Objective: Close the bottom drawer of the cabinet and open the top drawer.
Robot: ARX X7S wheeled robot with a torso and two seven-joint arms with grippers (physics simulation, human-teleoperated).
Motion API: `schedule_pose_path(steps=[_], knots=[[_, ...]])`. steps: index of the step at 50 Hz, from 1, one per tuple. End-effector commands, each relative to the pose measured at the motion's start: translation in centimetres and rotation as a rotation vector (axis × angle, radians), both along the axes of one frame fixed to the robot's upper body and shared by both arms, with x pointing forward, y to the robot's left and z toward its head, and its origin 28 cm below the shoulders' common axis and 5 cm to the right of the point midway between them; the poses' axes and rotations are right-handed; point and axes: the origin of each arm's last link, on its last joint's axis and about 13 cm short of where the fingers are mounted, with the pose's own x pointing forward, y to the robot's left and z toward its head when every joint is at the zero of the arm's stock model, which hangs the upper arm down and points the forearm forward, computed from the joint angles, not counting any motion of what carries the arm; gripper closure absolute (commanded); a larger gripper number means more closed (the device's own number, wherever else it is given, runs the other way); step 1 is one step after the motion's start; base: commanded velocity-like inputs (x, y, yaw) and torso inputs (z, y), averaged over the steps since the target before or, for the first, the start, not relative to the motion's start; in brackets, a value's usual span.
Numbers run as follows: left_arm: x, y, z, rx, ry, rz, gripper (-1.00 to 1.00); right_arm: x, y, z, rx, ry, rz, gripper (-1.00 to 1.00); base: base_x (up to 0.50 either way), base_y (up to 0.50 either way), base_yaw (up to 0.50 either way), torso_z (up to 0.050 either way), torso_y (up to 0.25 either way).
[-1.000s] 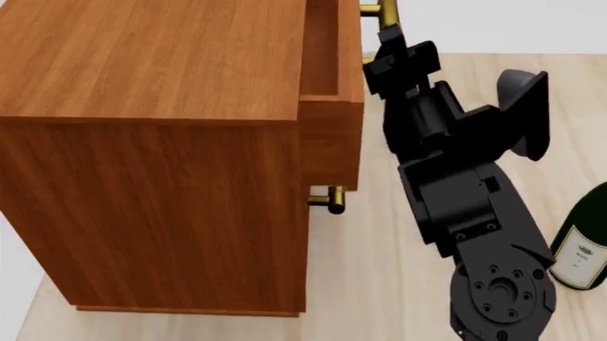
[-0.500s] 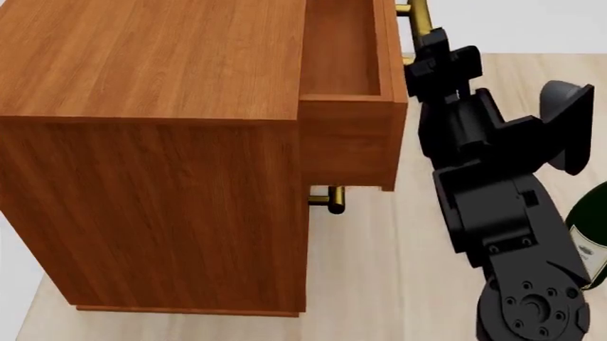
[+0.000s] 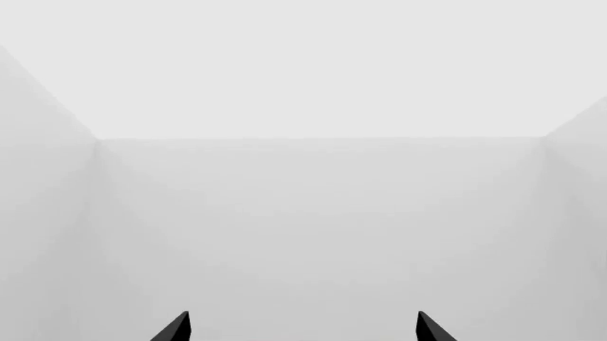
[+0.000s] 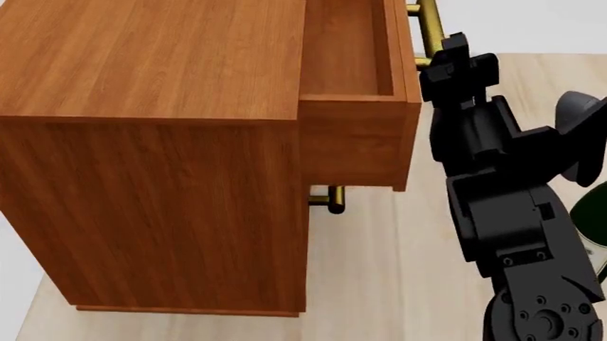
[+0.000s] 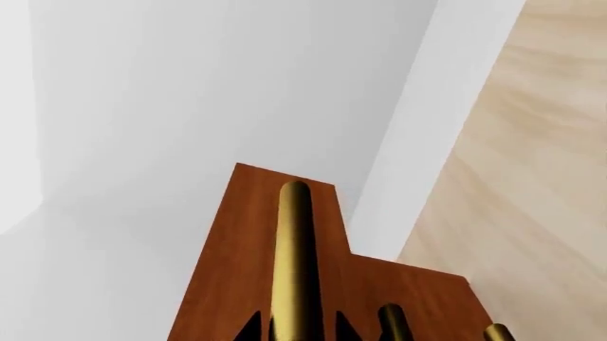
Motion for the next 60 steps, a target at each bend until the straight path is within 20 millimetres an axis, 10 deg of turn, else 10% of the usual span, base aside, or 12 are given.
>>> schedule_pose_path(steps=[1,10,11,60], knots=[[0.0,0.0,0.0,0.001,0.001,0.0,-1.0,-0.4,-0.2,0.5,0.011,-0.068,0.024,1.0,-0.02,0.0,-0.01,0.0,0.0],[0.1,0.0,0.0,0.001,0.0,-0.001,-1.0,-0.4,-0.2,0.6,0.013,-0.067,0.025,1.0,-0.01,0.0,0.0,0.0,0.005],[0.1,0.0,0.0,0.001,0.0,0.0,-1.0,-0.4,-0.1,0.5,0.014,-0.069,0.029,-1.0,-0.01,0.0,0.0,0.01,0.012],[0.1,-0.2,0.2,0.008,-0.003,-0.005,-1.0,-1.3,-1.5,1.2,0.007,-0.081,-0.05,-1.0,0.0,0.0,0.0,0.0,0.0]])
